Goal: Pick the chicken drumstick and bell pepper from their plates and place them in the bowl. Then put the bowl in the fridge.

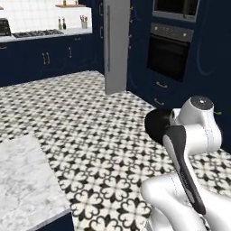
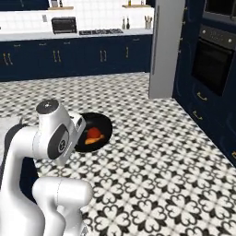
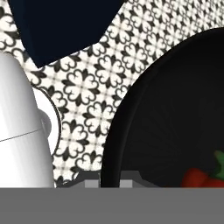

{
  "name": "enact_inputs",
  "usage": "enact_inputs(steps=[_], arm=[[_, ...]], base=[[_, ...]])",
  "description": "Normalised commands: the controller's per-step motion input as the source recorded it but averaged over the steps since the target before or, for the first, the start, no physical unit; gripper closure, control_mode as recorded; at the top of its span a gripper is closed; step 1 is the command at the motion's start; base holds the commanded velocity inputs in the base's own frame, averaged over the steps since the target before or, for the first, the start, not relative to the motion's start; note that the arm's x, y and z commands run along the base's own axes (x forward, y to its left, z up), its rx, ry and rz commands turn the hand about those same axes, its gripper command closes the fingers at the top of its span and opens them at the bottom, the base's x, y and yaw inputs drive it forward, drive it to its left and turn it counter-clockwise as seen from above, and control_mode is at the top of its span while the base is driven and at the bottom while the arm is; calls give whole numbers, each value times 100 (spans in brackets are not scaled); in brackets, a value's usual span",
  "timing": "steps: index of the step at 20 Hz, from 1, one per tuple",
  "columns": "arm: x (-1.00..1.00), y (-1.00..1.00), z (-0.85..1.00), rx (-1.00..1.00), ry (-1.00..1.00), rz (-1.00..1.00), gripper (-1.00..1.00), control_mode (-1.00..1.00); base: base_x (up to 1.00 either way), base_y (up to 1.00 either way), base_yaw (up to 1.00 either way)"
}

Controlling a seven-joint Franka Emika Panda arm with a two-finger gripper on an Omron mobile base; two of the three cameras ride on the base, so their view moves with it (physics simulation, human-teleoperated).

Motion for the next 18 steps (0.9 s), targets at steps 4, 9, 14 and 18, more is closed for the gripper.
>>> enact_inputs(steps=[4, 9, 14, 18], arm=[[0, 0, 0, 0, 0, 0, 100, 100], [0, 0, 0, 0, 0, 0, 100, 100], [0, 0, 0, 0, 0, 0, 100, 100], [0, 0, 0, 0, 0, 0, 100, 100]], base=[[100, -25, 34], [100, -25, 26], [100, -19, 14], [100, -20, 7]])
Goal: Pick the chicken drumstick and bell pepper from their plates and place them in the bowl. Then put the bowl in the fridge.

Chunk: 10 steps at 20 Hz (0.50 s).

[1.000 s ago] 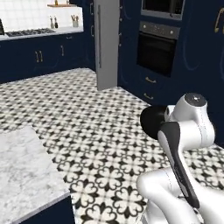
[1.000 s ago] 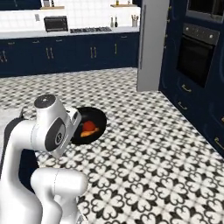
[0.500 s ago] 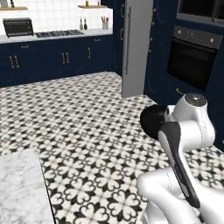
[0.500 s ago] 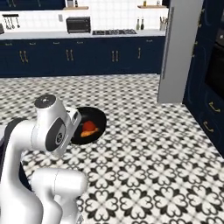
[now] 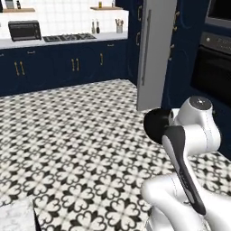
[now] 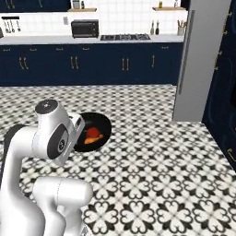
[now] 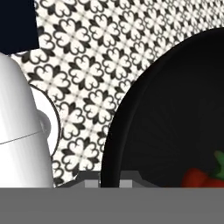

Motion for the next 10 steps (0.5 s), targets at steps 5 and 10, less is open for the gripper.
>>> enact_inputs(steps=[5, 10], arm=[[0, 0, 0, 0, 0, 0, 100, 100], [0, 0, 0, 0, 0, 0, 100, 100]], base=[[100, 0, 1], [100, 0, 0]])
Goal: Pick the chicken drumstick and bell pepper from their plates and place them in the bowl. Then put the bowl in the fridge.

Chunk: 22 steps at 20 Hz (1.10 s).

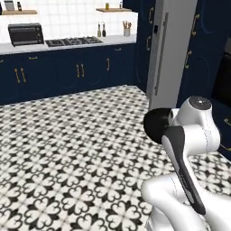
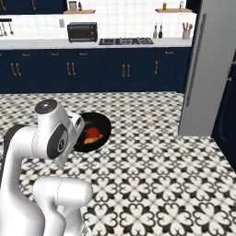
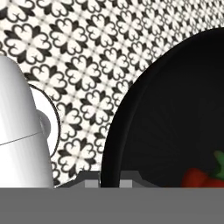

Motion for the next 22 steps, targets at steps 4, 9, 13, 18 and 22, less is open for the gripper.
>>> enact_inputs(steps=[4, 9, 13, 18, 22], arm=[[0, 0, 0, 0, 0, 0, 100, 100], [0, 0, 0, 0, 0, 0, 100, 100], [0, 0, 0, 0, 0, 0, 100, 100], [0, 0, 0, 0, 0, 0, 100, 100], [0, 0, 0, 0, 0, 0, 100, 100]], base=[[100, 0, 0], [100, -1, 0], [100, -8, 0], [100, -11, -4], [100, -1, -20]])
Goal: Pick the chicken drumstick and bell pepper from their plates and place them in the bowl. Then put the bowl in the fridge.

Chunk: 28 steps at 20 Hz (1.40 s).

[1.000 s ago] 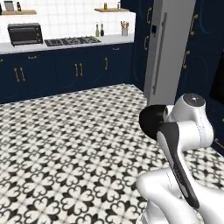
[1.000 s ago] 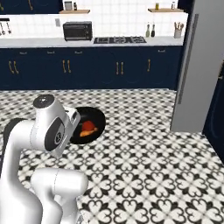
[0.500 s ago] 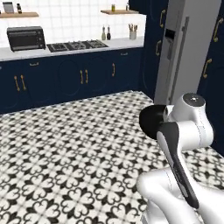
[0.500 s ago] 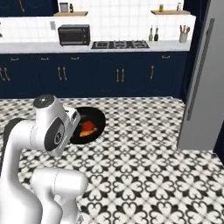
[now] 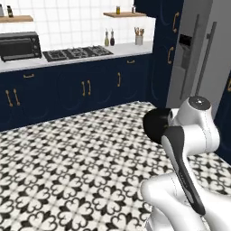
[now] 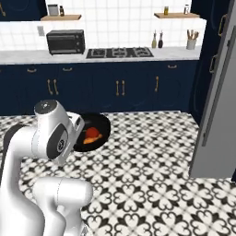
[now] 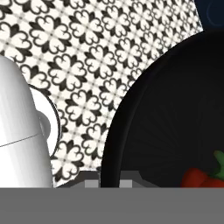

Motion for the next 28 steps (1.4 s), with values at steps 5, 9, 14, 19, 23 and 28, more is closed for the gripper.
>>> enact_inputs(steps=[5, 9, 14, 19, 23, 28], arm=[[0, 0, 0, 0, 0, 0, 100, 100], [0, 0, 0, 0, 0, 0, 100, 100], [0, 0, 0, 0, 0, 0, 100, 100], [0, 0, 0, 0, 0, 0, 100, 100], [0, 0, 0, 0, 0, 0, 100, 100], [0, 0, 0, 0, 0, 0, 100, 100]], base=[[100, 0, -37], [100, 0, -48], [100, 0, -50], [100, 47, -50], [100, 91, -46], [100, 99, -46]])
